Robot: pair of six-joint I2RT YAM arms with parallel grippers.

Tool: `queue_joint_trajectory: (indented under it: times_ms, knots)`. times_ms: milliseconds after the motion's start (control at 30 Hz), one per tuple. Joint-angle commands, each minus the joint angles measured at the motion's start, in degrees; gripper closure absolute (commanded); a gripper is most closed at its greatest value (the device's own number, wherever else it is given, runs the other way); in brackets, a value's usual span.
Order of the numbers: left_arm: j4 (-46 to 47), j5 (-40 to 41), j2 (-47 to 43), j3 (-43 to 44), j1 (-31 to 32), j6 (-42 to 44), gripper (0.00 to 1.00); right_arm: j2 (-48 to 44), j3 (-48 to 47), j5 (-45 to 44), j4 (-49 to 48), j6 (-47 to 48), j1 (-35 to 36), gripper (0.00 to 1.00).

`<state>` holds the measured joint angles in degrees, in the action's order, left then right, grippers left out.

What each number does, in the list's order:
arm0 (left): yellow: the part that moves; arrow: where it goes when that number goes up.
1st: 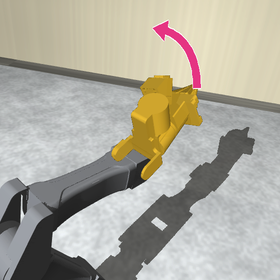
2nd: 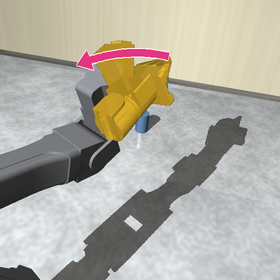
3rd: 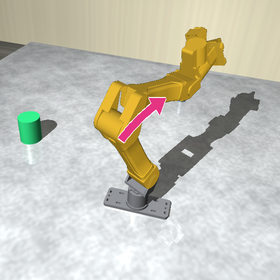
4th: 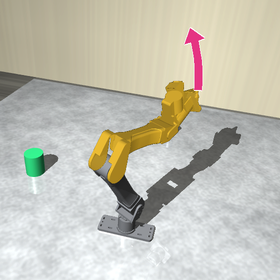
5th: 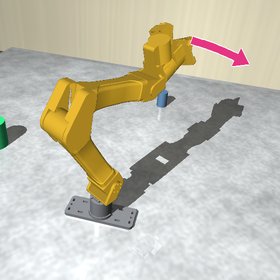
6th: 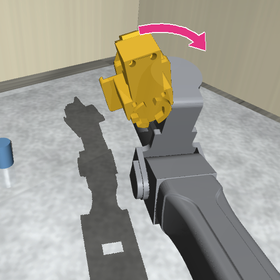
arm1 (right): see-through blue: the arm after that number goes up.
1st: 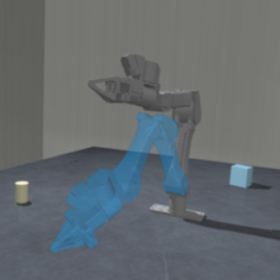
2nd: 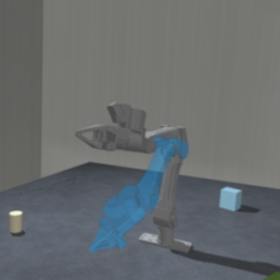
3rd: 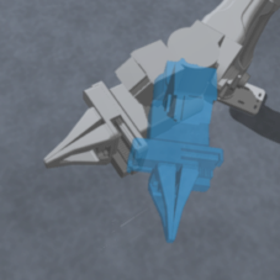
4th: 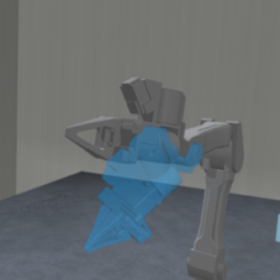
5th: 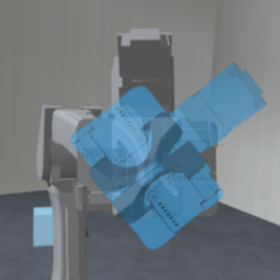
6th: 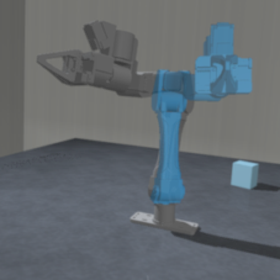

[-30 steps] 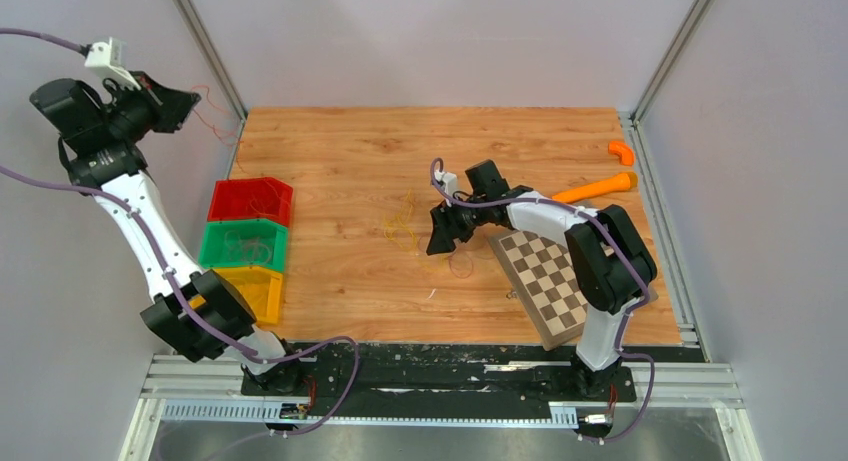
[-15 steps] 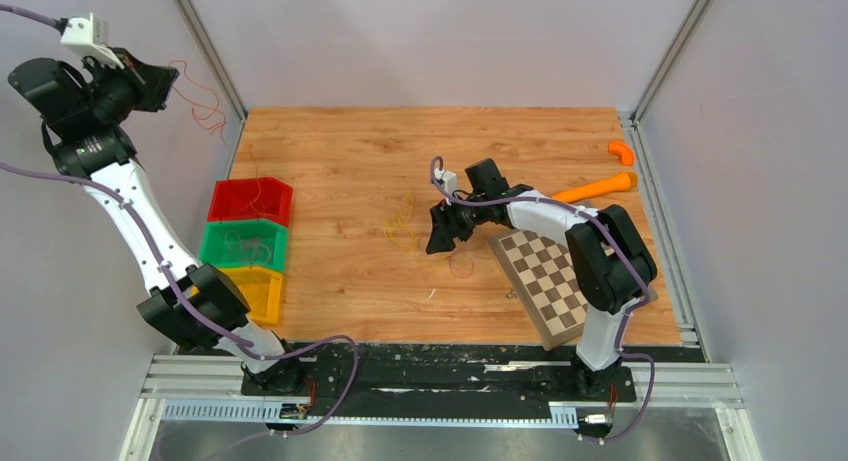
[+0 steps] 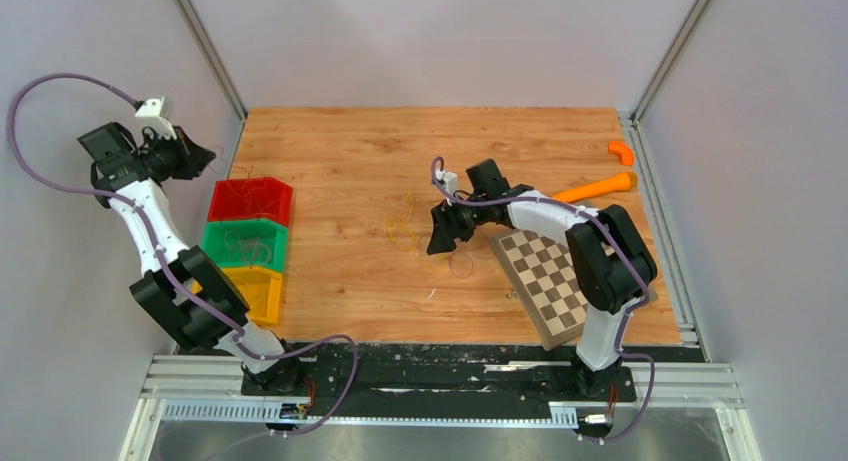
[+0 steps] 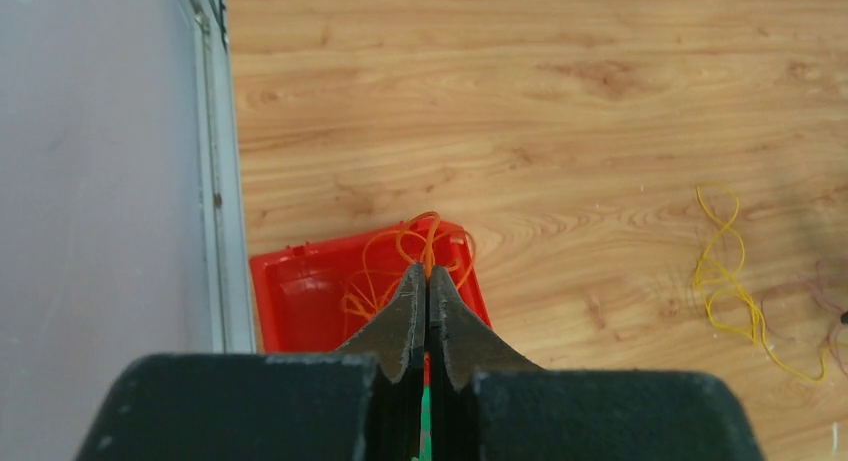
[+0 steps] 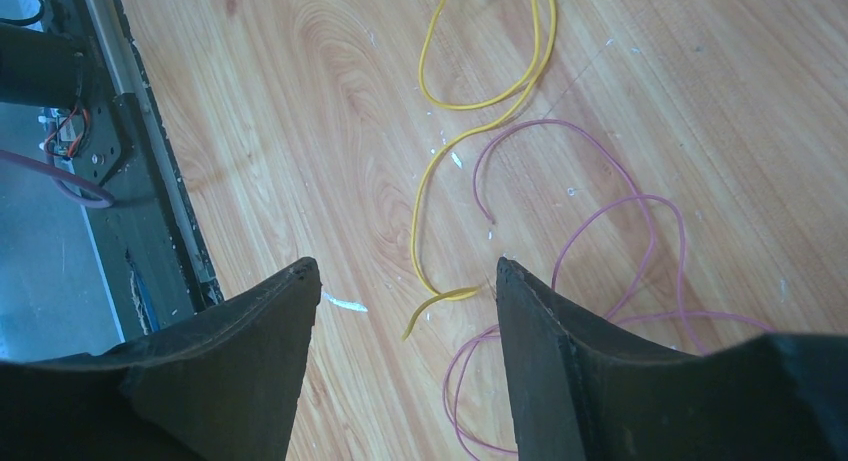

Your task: Untangle the cables

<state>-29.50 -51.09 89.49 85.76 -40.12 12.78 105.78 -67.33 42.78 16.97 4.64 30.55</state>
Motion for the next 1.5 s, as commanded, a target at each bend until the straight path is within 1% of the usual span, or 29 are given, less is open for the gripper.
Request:
queue_joint_trajectory:
  times_ms: [0,167,267,400,500,567,600,633,667,700,733,767,800,867,900,933,967,1000,1067,1100,1167,1200,1233,1300,1333,1367,1400,1433,1467]
  knots:
    - [-4.16,0.84,0.51,-2.48,1.20,6.83,1.00,0.72,0.53,1.51,-0.85,1.11,-0.40,0.36]
    - [-3.54,7.55,5.00,-5.82,4.46,7.30,1.00,1.69,0.18,2.10,-0.87,0.60,-0.42,0.36]
    - [-2.66,11.76,8.18,-5.61,6.22,7.44,1.00,1.42,0.54,2.05,-0.87,0.75,-0.44,0.36]
    - [-0.11,19.07,11.84,-5.30,6.59,7.71,1.00,0.93,1.67,1.99,-0.81,1.39,-0.73,0.36]
    - [-1.58,22.54,15.06,-3.51,7.42,9.38,1.00,1.22,1.81,2.40,-0.60,1.84,-0.74,0.36]
    - [-4.28,23.69,16.16,-2.34,8.26,11.40,0.93,1.40,1.37,2.64,-0.05,2.02,-0.75,0.36]
    - [-5.32,23.81,15.98,-2.26,8.46,11.90,0.87,1.37,0.96,2.70,0.39,2.23,-0.75,0.36]
    - [-5.90,23.73,15.58,-2.30,8.56,11.96,0.83,1.26,0.44,2.74,1.11,2.52,-0.81,0.36]
    - [-6.31,23.70,14.62,-2.12,8.61,12.06,0.75,0.97,-0.12,2.65,1.76,2.86,-0.81,0.36]
    - [-7.36,24.16,14.16,-1.88,8.64,12.12,0.72,0.55,-0.64,2.43,2.30,3.14,-0.92,0.36]
    - [-7.96,25.02,13.08,-0.87,8.69,12.15,0.63,0.06,-1.06,2.25,2.78,3.44,-0.93,0.35]
    - [-9.33,25.44,12.51,-0.16,8.66,12.29,0.59,-0.48,-1.39,2.02,3.30,3.71,-1.08,0.35]
    - [-10.00,26.27,11.18,1.30,8.66,12.32,0.51,-1.14,-1.62,1.80,3.73,3.95,-1.21,0.35]
    - [-11.90,26.74,8.92,3.67,8.70,12.30,0.42,-2.36,-2.01,1.27,4.73,4.50,-1.50,0.35]
    - [-13.04,26.57,8.14,4.44,8.66,12.24,0.39,-2.99,-2.21,0.93,5.41,4.80,-1.70,0.35]
    - [-13.40,25.84,6.68,5.83,8.66,12.12,0.31,-3.63,-2.23,0.49,5.85,5.03,-1.97,0.35]
    - [-5.42,25.50,5.97,6.40,8.65,11.66,0.27,-4.18,-2.21,0.13,6.29,5.13,-2.24,0.35]
    - [-9.49,24.76,4.77,7.35,8.65,11.40,0.19,-4.71,-2.12,0.03,6.62,5.23,-2.54,0.35]
    - [-14.04,22.32,3.93,9.15,8.77,11.15,0.12,-5.69,-1.87,-0.03,7.27,5.42,-3.45,0.35]
    - [-16.54,21.24,3.89,9.82,9.28,12.41,0.11,-6.01,-1.72,-0.11,7.56,5.52,-3.81,0.34]
    - [-22.24,17.39,4.12,11.82,11.20,16.64,0.17,-6.48,-1.50,-1.35,8.50,5.95,-4.38,0.34]
    - [-23.92,15.09,4.09,12.18,12.30,17.84,0.18,-6.54,-1.49,-2.49,9.07,6.33,-4.57,0.35]
    - [-27.04,13.93,3.92,11.95,14.66,19.66,0.19,-6.43,-1.49,-3.47,9.75,6.60,-4.80,0.35]
    - [-29.44,9.07,3.10,9.60,18.97,20.73,0.19,-6.17,-1.44,-4.95,11.07,6.99,-5.03,0.35]
    - [-29.11,5.69,2.14,6.29,20.63,20.50,0.19,-6.01,-1.36,-5.44,11.52,7.04,-5.04,0.35]
    - [-26.35,4.27,0.81,4.21,24.21,18.59,0.18,-5.81,-1.25,-5.61,11.90,6.98,-5.11,0.35]
    - [-24.00,3.15,0.17,-0.62,26.10,16.75,0.18,-5.76,-1.00,-5.52,12.19,6.92,-5.25,0.35]
    - [-17.94,3.39,-0.61,-3.02,30.37,12.12,0.18,-5.76,-0.77,-5.51,12.36,6.75,-5.36,0.35]
    - [-15.01,4.84,-0.62,-7.48,32.43,9.56,0.17,-5.71,-0.52,-5.44,12.55,6.63,-5.40,0.35]
